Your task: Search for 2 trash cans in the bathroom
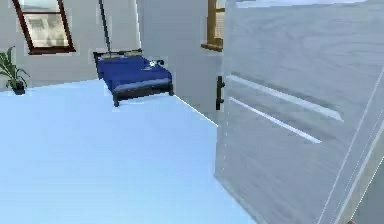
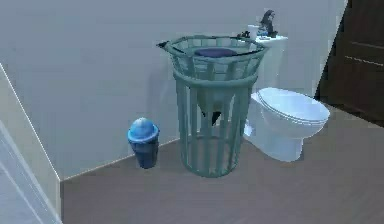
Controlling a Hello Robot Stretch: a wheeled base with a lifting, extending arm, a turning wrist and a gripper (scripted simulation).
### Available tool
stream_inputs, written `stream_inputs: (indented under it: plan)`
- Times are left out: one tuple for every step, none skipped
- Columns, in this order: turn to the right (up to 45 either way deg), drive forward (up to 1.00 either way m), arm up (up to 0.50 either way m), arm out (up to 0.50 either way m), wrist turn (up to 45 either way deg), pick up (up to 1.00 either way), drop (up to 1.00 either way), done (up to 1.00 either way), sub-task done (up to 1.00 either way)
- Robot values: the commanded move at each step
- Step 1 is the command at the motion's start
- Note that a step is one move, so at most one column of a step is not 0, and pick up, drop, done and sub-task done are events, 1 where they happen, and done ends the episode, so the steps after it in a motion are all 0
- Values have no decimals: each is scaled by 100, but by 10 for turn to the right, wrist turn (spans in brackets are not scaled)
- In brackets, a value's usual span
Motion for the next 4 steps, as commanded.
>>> stream_inputs:
  plan:
    - [450, 0, 0, 0, 0, 0, 0, 0, 0]
    - [300, 0, 0, 0, 0, 0, 0, 0, 0]
    - [0, 45, 0, 0, 0, 0, 0, 0, 0]
    - [300, 0, 0, 0, 0, 0, 0, 0, 0]
